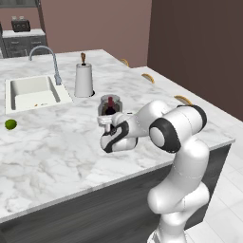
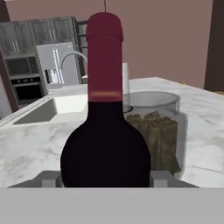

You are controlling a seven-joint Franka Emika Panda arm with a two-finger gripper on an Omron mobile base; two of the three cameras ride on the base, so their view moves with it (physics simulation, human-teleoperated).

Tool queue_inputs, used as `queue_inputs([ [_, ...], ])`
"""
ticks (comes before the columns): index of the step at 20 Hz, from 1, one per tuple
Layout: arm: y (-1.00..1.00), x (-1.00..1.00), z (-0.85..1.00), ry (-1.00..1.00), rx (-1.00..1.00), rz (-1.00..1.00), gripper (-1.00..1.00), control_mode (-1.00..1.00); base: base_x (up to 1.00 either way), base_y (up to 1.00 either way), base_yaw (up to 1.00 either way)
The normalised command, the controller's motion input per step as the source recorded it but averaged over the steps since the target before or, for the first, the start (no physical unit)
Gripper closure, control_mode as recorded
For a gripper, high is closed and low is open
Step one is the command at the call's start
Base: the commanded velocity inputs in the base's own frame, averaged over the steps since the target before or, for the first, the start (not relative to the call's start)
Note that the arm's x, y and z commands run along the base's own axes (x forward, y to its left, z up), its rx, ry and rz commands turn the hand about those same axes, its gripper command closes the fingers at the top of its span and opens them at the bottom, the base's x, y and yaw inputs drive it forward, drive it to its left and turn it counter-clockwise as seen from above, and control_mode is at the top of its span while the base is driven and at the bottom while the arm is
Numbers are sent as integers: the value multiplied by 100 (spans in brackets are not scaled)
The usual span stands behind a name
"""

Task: Open the cabinet directly in front. Then move the wine and the cup to the dining counter with the jar on it.

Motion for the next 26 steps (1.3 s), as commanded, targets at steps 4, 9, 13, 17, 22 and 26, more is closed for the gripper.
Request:
queue_inputs([
  [4, 0, 0, -13, -20, 0, 0, 100, -100, 0, 0, 0],
  [9, 0, 0, -6, -13, 0, 0, 100, -100, 0, 0, 0],
  [13, 0, 0, 0, 0, 0, 0, 100, -100, 0, 0, 0],
  [17, 0, 7, -2, -2, 0, 0, 100, -100, 0, 0, 0],
  [22, 0, 17, -9, -6, 0, 0, 100, -100, 0, 0, 0],
  [26, 0, 14, -4, -3, 0, 0, 100, -100, 0, 0, 0],
])
